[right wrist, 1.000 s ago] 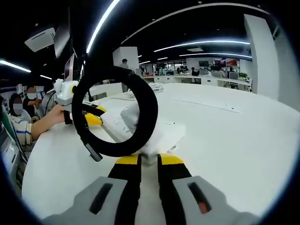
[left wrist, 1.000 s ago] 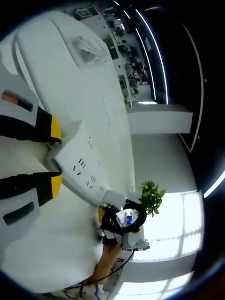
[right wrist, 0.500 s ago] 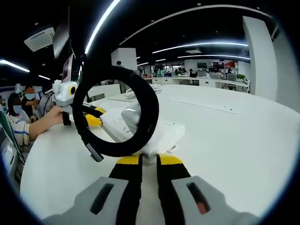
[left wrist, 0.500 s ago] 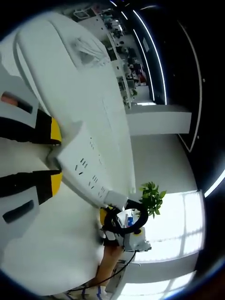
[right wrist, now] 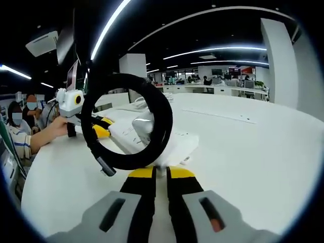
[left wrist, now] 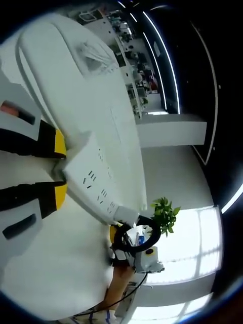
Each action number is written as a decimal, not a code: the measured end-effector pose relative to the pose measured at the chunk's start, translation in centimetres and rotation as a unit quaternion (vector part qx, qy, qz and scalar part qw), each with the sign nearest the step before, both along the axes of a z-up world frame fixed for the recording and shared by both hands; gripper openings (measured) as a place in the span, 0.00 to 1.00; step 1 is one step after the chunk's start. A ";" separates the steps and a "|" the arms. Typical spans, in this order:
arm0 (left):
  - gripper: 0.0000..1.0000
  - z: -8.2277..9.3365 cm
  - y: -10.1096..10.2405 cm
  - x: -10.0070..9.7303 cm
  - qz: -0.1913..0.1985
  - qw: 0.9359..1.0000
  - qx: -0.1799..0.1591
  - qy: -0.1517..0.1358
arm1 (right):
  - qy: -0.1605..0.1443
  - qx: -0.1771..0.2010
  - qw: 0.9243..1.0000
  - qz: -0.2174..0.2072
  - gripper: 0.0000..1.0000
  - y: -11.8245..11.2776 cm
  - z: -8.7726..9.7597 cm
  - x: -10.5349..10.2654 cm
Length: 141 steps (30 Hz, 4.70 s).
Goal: Straighten the power strip on the desk, plug the charger into it
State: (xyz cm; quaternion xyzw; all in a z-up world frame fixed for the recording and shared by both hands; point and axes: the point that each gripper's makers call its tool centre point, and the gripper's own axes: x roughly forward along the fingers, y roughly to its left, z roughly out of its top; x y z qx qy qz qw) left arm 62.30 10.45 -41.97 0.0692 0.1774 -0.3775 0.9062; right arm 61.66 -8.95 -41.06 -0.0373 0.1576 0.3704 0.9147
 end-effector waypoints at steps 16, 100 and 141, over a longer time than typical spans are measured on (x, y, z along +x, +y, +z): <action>0.14 -0.2 0.2 0.2 0.004 1.000 0.008 -0.006 | 0.002 0.004 1.000 -0.002 0.06 0.0 -0.1 0.2; 0.17 4.9 5.5 -3.7 0.121 0.990 0.004 -0.076 | -0.011 0.030 0.987 -0.156 0.12 -5.3 4.3 -7.1; 0.24 6.0 4.4 -15.1 0.122 0.989 -0.011 -0.081 | -0.035 0.005 0.989 -0.141 0.20 -2.0 5.0 -15.8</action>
